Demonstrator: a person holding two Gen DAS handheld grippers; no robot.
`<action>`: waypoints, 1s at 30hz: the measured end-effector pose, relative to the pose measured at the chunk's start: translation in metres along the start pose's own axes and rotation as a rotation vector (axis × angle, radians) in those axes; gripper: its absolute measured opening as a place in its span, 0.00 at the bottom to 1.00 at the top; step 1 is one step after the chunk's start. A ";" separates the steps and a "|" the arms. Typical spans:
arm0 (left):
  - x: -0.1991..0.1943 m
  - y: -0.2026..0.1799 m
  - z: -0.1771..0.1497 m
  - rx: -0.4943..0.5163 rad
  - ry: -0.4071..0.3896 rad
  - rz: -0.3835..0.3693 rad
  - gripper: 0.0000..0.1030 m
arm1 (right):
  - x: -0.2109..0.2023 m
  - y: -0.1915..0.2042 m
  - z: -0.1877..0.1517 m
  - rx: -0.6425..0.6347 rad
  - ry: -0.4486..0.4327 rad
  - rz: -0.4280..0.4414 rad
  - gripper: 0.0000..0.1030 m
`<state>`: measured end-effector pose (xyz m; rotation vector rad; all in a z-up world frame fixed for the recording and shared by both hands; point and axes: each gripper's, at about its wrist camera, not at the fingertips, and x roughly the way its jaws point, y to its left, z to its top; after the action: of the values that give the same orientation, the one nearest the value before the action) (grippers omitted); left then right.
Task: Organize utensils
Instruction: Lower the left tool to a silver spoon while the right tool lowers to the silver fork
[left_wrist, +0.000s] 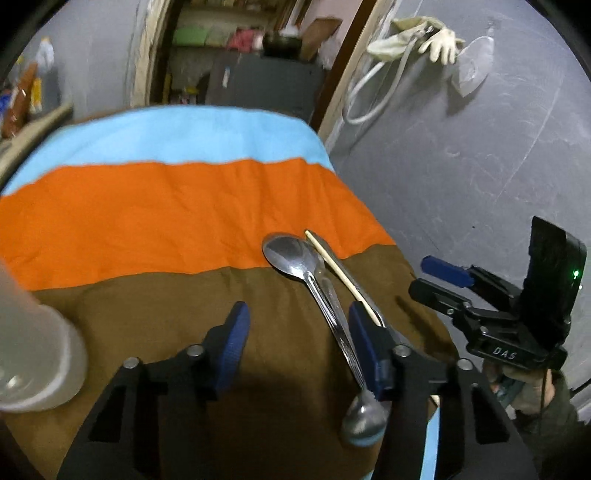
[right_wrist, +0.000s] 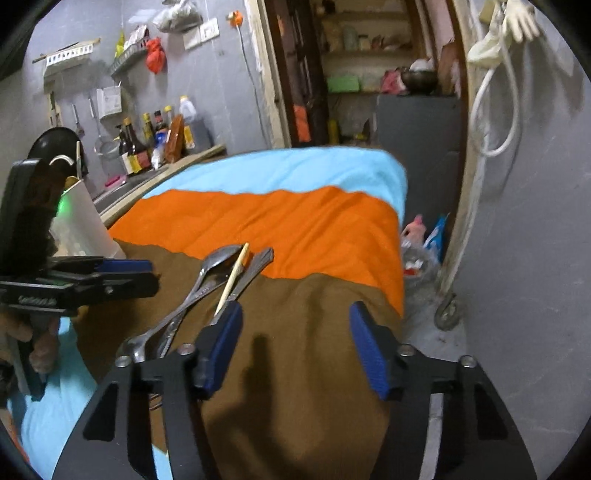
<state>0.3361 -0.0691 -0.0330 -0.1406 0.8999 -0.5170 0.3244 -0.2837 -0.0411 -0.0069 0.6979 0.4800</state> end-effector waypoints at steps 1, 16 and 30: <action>0.005 0.003 0.003 -0.011 0.014 -0.009 0.40 | 0.004 -0.002 0.000 0.001 0.012 0.009 0.46; 0.037 0.014 0.030 -0.041 0.081 -0.085 0.14 | 0.024 -0.012 0.008 -0.009 0.038 0.036 0.40; 0.005 0.035 0.012 -0.096 0.056 -0.079 0.03 | 0.054 0.008 0.034 -0.074 0.125 0.047 0.34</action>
<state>0.3607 -0.0423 -0.0407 -0.2507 0.9774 -0.5540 0.3773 -0.2485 -0.0471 -0.0913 0.8037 0.5536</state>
